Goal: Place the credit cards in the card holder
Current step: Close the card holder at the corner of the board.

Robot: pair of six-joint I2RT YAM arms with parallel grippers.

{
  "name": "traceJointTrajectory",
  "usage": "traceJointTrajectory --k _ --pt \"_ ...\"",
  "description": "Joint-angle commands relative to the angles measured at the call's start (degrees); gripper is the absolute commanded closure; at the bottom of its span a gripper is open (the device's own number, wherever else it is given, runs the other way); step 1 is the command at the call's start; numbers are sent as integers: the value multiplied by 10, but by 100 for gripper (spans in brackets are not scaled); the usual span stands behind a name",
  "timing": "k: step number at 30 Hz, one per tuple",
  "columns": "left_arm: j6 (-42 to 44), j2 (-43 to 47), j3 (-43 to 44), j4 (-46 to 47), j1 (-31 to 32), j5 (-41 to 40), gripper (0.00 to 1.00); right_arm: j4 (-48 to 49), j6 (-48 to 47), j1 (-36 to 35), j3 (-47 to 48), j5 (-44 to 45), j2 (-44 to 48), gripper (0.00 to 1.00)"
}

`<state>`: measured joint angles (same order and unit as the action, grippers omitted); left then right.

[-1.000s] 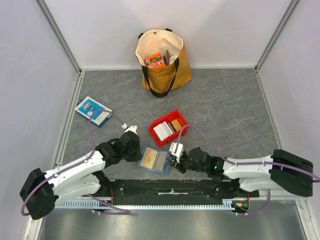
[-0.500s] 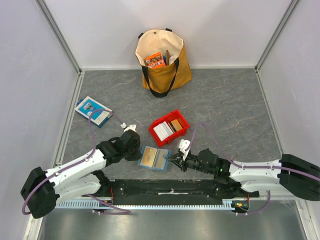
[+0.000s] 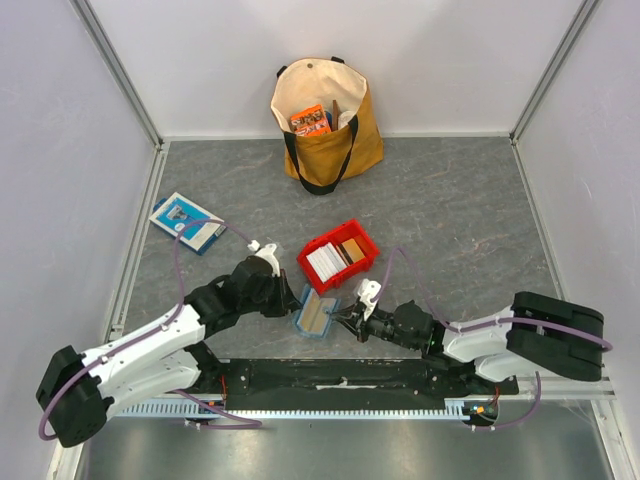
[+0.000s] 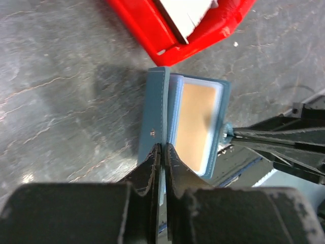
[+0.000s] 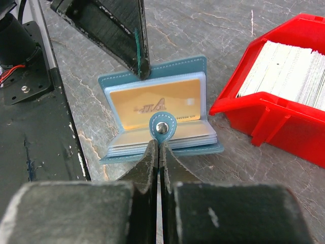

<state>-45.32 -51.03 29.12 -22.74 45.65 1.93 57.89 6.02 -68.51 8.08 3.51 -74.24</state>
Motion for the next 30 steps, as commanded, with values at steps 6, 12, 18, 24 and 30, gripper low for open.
traceJointTrajectory --k 6,12,18,24,30 --pt "-5 -38 -37 156 -1 138 86 223 0 -7 -22 36 -85 99" --pt "-21 -67 -63 241 -1 200 82 256 -2 -12 -24 42 -113 99" --pt "-28 -110 -70 274 -1 235 80 267 -5 -16 -36 62 -108 99" --pt "-61 -116 -98 300 0 217 80 280 -9 -18 -47 64 -103 99" --pt "-56 -144 -99 301 0 226 83 272 -8 -19 -43 55 -108 99"
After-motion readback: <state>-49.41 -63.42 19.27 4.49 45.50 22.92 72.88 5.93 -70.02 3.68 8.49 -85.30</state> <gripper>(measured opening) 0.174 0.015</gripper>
